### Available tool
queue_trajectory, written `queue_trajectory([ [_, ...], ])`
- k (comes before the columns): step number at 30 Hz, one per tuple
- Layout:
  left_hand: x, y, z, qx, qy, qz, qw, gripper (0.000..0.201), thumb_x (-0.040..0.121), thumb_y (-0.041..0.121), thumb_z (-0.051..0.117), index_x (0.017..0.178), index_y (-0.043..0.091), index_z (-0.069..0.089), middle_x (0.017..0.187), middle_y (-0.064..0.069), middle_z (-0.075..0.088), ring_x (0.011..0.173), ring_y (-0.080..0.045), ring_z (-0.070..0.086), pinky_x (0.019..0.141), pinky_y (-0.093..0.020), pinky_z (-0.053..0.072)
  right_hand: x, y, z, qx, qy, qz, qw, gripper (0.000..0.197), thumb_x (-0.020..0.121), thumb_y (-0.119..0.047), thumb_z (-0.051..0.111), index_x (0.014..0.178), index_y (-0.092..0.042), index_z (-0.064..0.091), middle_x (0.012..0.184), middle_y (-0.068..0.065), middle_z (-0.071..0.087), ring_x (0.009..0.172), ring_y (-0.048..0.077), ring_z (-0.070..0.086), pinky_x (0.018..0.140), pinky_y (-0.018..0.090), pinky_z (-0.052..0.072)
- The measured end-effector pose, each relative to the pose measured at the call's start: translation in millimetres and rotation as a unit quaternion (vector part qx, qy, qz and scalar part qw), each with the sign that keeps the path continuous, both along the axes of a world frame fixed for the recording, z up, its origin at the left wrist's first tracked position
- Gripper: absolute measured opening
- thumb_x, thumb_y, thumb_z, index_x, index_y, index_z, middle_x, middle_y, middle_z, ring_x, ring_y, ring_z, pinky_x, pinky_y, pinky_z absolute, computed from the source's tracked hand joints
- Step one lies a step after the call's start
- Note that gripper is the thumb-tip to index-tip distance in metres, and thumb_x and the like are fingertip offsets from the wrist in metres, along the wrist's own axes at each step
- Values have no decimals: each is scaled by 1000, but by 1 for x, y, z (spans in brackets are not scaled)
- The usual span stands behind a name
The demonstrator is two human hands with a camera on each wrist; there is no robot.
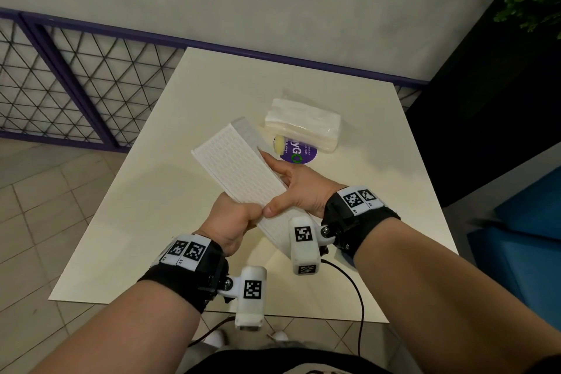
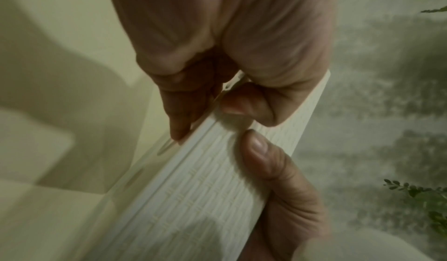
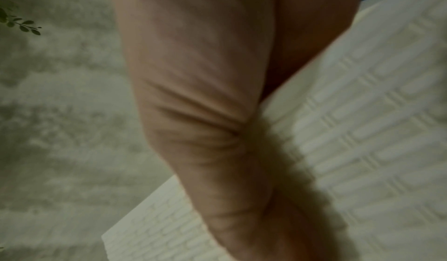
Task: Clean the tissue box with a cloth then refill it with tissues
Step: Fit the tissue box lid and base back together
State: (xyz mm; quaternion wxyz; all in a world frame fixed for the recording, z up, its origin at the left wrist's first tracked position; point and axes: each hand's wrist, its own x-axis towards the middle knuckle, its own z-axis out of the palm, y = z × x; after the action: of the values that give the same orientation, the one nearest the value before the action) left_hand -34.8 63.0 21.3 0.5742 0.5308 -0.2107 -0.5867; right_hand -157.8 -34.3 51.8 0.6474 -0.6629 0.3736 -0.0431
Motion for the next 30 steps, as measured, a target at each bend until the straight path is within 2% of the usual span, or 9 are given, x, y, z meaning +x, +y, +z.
queue_trajectory([
  [4, 3, 0, -4, 26, 10, 2, 1000, 31, 43, -11, 43, 68, 2, 56, 56, -4, 52, 51, -14, 48, 53, -26, 29, -1, 0, 2, 6, 8, 6, 1000, 113, 58, 7, 81, 145, -45, 31, 130, -2, 63, 120, 17, 60, 100, 42, 50],
  [10, 7, 2, -5, 34, 1, -17, 999, 47, 41, -9, 46, 86, 0, 56, 69, -11, 40, 62, -21, 38, 57, -30, 27, -2, 1, 2, 17, 4, 20, 1000, 112, 60, 8, 80, 146, -43, 29, 133, -2, 62, 123, 18, 58, 105, 45, 46],
  [13, 12, 2, -6, 17, 18, -31, 999, 42, 48, -10, 48, 88, -4, 59, 78, -16, 58, 73, -27, 55, 63, -32, 45, -1, 0, 3, 6, -5, 1, 1000, 112, 59, 5, 81, 146, -44, 30, 132, -1, 62, 122, 19, 58, 103, 45, 48],
  [15, 20, 1, -8, -3, 46, -54, 997, 51, 58, -9, 53, 108, -3, 60, 100, -17, 68, 93, -29, 65, 77, -34, 56, -2, -2, 6, 0, -20, -28, 999, 105, 62, 3, 81, 144, -43, 35, 131, 0, 62, 121, 20, 59, 101, 45, 49],
  [17, 26, 2, -8, -16, 69, -72, 995, 53, 66, -4, 60, 119, -4, 56, 112, -16, 67, 105, -29, 65, 84, -33, 57, -3, -1, 10, -7, -21, -54, 998, 92, 65, -1, 82, 140, -38, 43, 127, 2, 63, 118, 20, 60, 100, 46, 50],
  [19, 26, 4, -6, -18, 66, -79, 995, 47, 69, 3, 64, 115, -2, 60, 113, -15, 68, 105, -26, 66, 83, -31, 56, -2, 2, 12, -50, 18, -67, 996, 85, 65, -15, 87, 138, -30, 46, 123, -1, 64, 114, 17, 61, 99, 43, 51],
  [23, 23, 7, -9, -5, 57, -51, 997, 30, 64, 10, 72, 94, 7, 67, 101, -9, 73, 99, -22, 68, 87, -36, 54, 2, 6, 19, -167, 120, -46, 977, 99, 57, -40, 90, 141, -24, 40, 126, -7, 59, 115, 12, 56, 100, 34, 48],
  [25, 25, 6, -10, 4, 64, -36, 997, 23, 67, 10, 68, 90, 5, 64, 101, -11, 70, 97, -23, 66, 91, -40, 53, 2, 8, 22, -157, 114, -27, 981, 95, 58, -33, 90, 139, -26, 41, 126, -8, 59, 118, 13, 54, 102, 34, 46],
  [30, 22, 5, -7, 11, 74, -53, 996, 29, 67, 11, 69, 91, 1, 56, 91, -11, 69, 85, -21, 67, 73, -34, 57, 0, 17, 15, -137, 101, -46, 984, 101, 55, -21, 92, 138, -26, 35, 119, -12, 55, 113, 8, 50, 93, 26, 46],
])
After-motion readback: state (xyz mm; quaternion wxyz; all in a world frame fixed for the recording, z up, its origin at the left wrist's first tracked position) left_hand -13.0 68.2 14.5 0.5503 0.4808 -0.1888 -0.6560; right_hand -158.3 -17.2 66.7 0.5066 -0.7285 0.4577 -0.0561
